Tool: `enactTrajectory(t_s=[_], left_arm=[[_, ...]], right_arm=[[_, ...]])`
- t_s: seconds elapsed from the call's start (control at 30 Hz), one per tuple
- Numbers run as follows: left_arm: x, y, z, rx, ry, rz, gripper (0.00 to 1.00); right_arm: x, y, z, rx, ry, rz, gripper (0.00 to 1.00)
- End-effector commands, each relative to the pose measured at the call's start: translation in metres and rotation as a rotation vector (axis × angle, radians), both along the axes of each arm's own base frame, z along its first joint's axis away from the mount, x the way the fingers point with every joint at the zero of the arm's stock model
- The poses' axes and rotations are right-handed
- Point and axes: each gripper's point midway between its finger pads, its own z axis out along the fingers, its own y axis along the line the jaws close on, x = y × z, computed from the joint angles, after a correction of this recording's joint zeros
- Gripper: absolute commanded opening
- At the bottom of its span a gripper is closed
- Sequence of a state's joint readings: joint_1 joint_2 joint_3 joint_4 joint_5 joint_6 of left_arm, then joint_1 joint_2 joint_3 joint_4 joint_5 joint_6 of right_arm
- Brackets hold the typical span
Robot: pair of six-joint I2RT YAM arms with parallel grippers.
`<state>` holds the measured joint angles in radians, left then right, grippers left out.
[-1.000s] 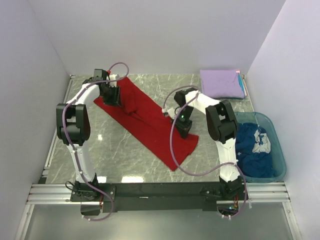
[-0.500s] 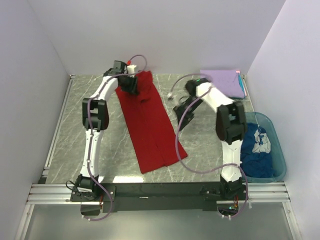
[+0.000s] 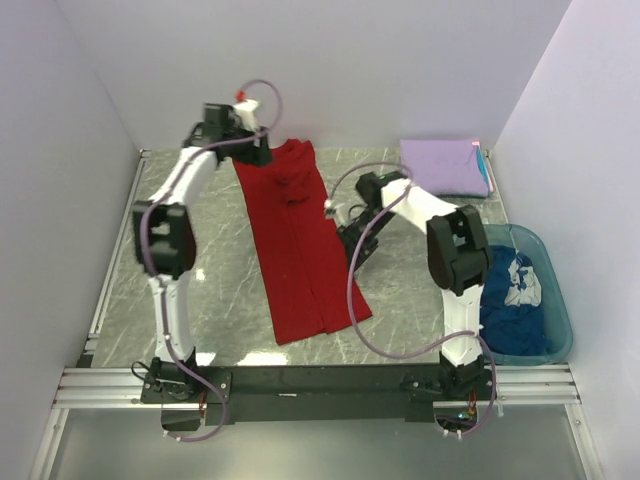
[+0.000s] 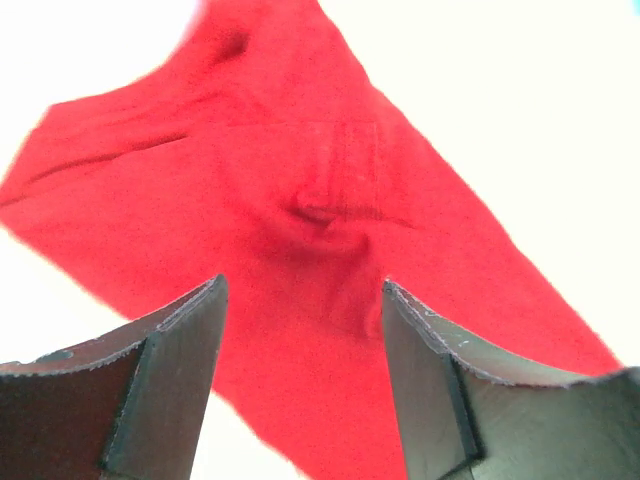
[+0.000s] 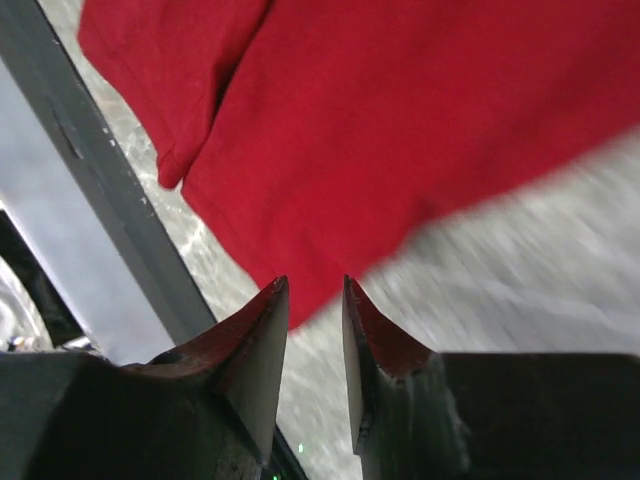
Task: Fold and stack the t-shirts
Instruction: Fold the tshirt
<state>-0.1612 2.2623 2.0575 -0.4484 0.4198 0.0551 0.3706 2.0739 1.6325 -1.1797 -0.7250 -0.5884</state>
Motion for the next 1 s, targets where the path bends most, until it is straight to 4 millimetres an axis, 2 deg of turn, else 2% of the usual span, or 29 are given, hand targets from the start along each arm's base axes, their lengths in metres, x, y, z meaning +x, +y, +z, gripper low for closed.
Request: enactTrajectory(t_s=[0.0, 0.03, 0.07, 0.1, 0.13, 0.17, 0.2, 0.27, 0.33, 0.37, 0.4, 0.47, 0.57, 0.6, 0.63, 0.7, 0.73, 0.77, 0.8, 0.83, 0.87, 0.9, 0.93, 0.97], left_arm=[[-0.026, 0.026, 0.073, -0.12, -0.063, 0.041, 0.69], [-0.034, 0.034, 0.071, -0.126, -0.041, 0.046, 0.69], [-0.044, 0.039, 0.08, -0.125, -0.044, 0.045, 0.68], [-0.059, 0.045, 0.059, -0.113, 0.022, 0.048, 0.66], [-0.071, 0.049, 0.066, -0.098, 0.007, 0.025, 0.64], [-0.081, 0.051, 0.06, -0.085, 0.024, 0.015, 0.63], [-0.097, 0.058, 0.039, -0.063, 0.083, 0.015, 0.62], [-0.124, 0.06, 0.024, -0.049, 0.137, -0.008, 0.59], [-0.14, 0.064, 0.013, -0.024, 0.174, -0.012, 0.57], [-0.148, 0.064, 0.013, -0.022, 0.176, -0.016, 0.57], [-0.157, 0.065, 0.001, -0.019, 0.213, -0.017, 0.56], [-0.166, 0.062, -0.01, -0.037, 0.243, -0.022, 0.55], [-0.162, 0.054, -0.022, -0.06, 0.279, -0.025, 0.55], [-0.16, 0.046, -0.025, -0.064, 0.29, -0.03, 0.55], [-0.156, 0.042, -0.036, -0.065, 0.319, -0.031, 0.55], [-0.14, 0.03, -0.032, -0.068, 0.3, -0.031, 0.54], [-0.135, 0.026, -0.044, -0.067, 0.321, -0.037, 0.54], [-0.122, 0.021, -0.038, -0.066, 0.291, -0.04, 0.54], [-0.119, 0.012, -0.041, -0.057, 0.292, -0.05, 0.54], [-0.115, 0.008, -0.053, -0.053, 0.312, -0.057, 0.54], [-0.106, 0.003, -0.05, -0.049, 0.294, -0.063, 0.54], [-0.103, -0.003, -0.054, -0.041, 0.297, -0.064, 0.53], [-0.1, -0.007, -0.067, -0.041, 0.319, -0.065, 0.53], [-0.093, -0.012, -0.063, -0.053, 0.307, -0.068, 0.52]], right_arm=[[-0.008, 0.014, -0.013, -0.038, -0.059, 0.018, 0.35], [-0.01, 0.017, -0.02, -0.058, -0.076, 0.034, 0.34], [-0.014, 0.019, -0.026, -0.071, -0.073, 0.044, 0.34], [-0.023, 0.02, -0.035, -0.09, -0.054, 0.057, 0.32], [-0.025, 0.021, -0.04, -0.102, -0.057, 0.07, 0.32], [-0.028, 0.021, -0.044, -0.114, -0.058, 0.082, 0.31], [-0.033, 0.021, -0.05, -0.126, -0.045, 0.093, 0.31], [-0.047, 0.03, -0.052, -0.122, -0.015, 0.125, 0.3], [-0.068, 0.043, -0.053, -0.111, 0.012, 0.18, 0.29], [-0.078, 0.051, -0.052, -0.098, 0.026, 0.199, 0.28], [-0.089, 0.054, -0.054, -0.095, 0.04, 0.215, 0.28], [-0.112, 0.069, -0.054, -0.072, 0.05, 0.278, 0.28], [-0.136, 0.086, -0.048, -0.027, 0.075, 0.332, 0.27], [-0.142, 0.091, -0.044, 0.0, 0.089, 0.341, 0.27], [-0.145, 0.092, -0.04, 0.014, 0.101, 0.345, 0.28], [-0.146, 0.095, -0.028, 0.058, 0.089, 0.356, 0.32], [-0.143, 0.096, -0.023, 0.065, 0.075, 0.354, 0.35], [-0.138, 0.096, -0.018, 0.073, 0.056, 0.344, 0.37], [-0.126, 0.094, -0.009, 0.091, 0.031, 0.313, 0.4], [-0.119, 0.091, -0.003, 0.106, 0.036, 0.286, 0.41], [-0.111, 0.089, 0.004, 0.12, 0.029, 0.259, 0.42], [-0.095, 0.081, 0.012, 0.133, 0.014, 0.204, 0.44], [-0.083, 0.077, 0.016, 0.137, -0.006, 0.171, 0.45], [-0.071, 0.075, 0.023, 0.144, -0.033, 0.138, 0.45]])
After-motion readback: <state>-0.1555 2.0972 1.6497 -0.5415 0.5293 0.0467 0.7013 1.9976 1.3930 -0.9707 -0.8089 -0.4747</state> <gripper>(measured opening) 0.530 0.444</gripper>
